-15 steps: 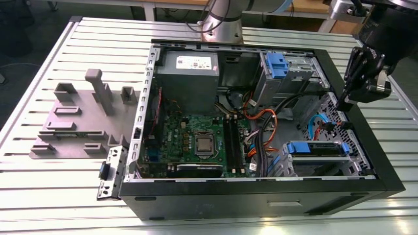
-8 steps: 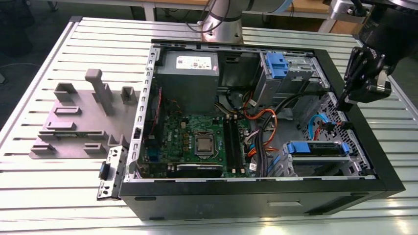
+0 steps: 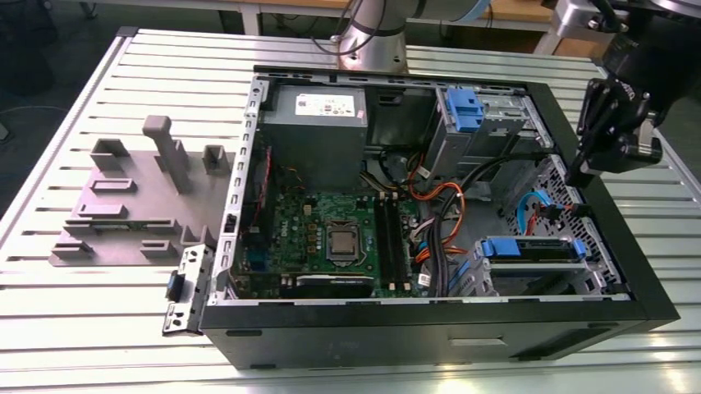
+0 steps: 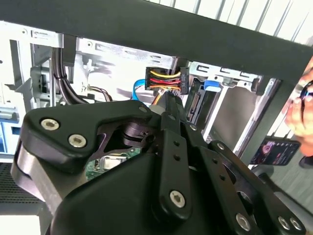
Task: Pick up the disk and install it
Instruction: 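Insert the first disk wire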
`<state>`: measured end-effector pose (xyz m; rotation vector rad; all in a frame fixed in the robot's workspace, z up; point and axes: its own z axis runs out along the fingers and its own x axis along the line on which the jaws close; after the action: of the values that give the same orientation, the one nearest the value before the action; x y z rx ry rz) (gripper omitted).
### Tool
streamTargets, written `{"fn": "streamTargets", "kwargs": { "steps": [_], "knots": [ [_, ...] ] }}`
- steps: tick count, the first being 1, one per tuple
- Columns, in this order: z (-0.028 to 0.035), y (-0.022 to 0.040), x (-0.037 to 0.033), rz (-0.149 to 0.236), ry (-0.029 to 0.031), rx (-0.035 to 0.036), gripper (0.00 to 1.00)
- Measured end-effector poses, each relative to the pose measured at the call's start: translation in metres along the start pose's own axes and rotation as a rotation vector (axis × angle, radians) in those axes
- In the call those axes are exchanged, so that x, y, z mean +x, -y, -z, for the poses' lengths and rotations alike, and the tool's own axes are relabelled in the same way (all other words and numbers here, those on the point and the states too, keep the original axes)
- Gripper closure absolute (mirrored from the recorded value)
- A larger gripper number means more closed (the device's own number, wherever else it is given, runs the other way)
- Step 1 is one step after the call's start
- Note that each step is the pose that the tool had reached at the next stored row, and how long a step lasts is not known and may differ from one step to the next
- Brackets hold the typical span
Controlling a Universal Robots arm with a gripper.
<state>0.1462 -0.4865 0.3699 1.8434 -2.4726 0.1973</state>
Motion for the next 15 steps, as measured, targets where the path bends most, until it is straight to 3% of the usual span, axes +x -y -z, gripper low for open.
{"fn": "streamTargets", "kwargs": {
  "steps": [3, 4, 7, 9, 15],
  "knots": [
    [-0.0004, 0.0006, -0.0002, 0.025, 0.0006, 0.0000, 0.89],
    [-0.0006, 0.0009, -0.0003, 0.030, -0.0015, -0.0045, 0.89],
    [-0.0011, 0.0028, -0.0010, 0.043, -0.0131, -0.0282, 0.89],
    [-0.0014, 0.0045, -0.0015, 0.050, -0.0201, -0.0370, 0.89],
    [-0.0026, 0.0055, -0.0020, 0.104, -0.0200, -0.0347, 0.89]
  ]
}}
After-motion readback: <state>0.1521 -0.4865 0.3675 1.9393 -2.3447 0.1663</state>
